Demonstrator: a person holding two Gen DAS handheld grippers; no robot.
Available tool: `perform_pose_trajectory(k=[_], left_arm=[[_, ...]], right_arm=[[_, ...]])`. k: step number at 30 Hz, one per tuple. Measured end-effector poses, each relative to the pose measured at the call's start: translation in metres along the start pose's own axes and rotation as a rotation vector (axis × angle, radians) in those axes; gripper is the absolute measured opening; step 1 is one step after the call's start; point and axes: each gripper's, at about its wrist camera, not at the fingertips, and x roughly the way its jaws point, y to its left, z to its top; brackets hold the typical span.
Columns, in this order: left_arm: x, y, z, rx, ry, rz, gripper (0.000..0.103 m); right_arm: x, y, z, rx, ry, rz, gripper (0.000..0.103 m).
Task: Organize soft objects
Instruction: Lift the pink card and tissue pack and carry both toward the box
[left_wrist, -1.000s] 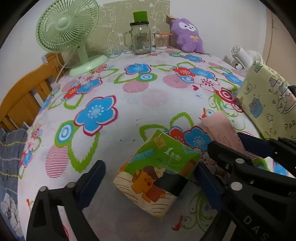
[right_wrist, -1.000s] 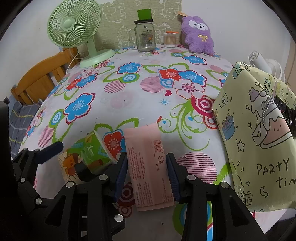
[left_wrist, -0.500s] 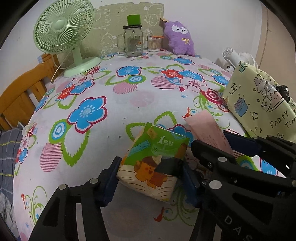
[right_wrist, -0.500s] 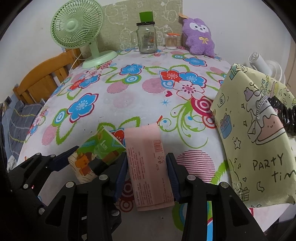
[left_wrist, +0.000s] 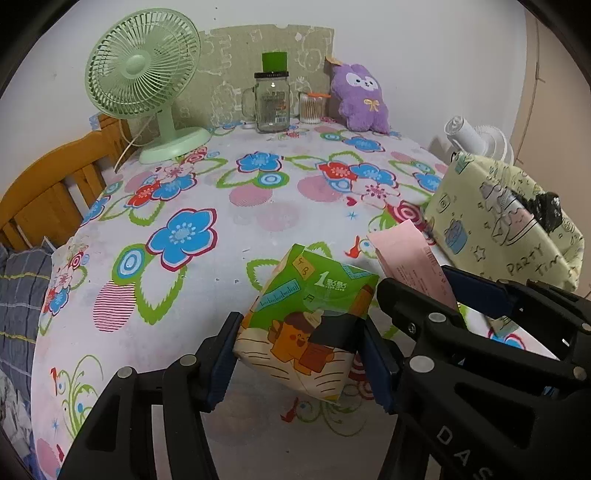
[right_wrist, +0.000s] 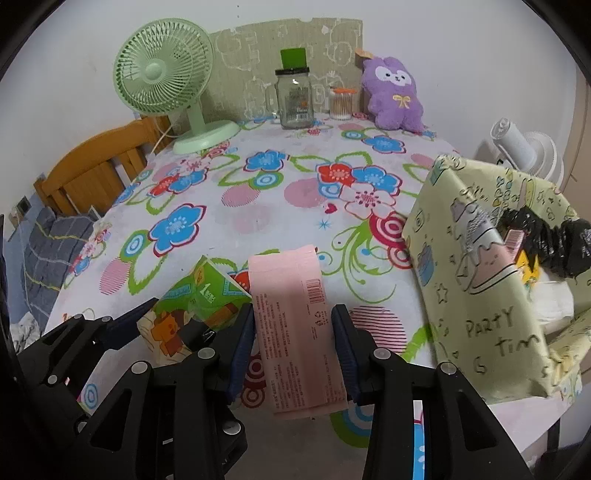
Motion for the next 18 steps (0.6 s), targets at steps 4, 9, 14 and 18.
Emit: perform_pose_trajectory(k=[4, 9, 14, 18], left_arm=[[-0.008, -0.005, 0.002, -0.006, -0.017, 0.004, 0.063], [-0.021, -0.012, 0.006, -0.013, -0.042, 0.009, 0.063], [-0.034, -0.020, 0.010, -0.011, -0.072, 0.016, 0.063], [-0.045, -0.028, 0.014, -0.007, -0.089, 0.019, 0.063]], right_arm=[[-0.010, -0.003, 0.001, -0.001, -0.020, 0.003, 0.045], [-0.024, -0.007, 0.004, -0.001, -0.048, 0.007, 0.045], [-0.041, -0.012, 0.007, -0.004, -0.078, 0.009, 0.045], [-0.053, -0.018, 0.009, -0.004, -0.098, 0.009, 0.045]])
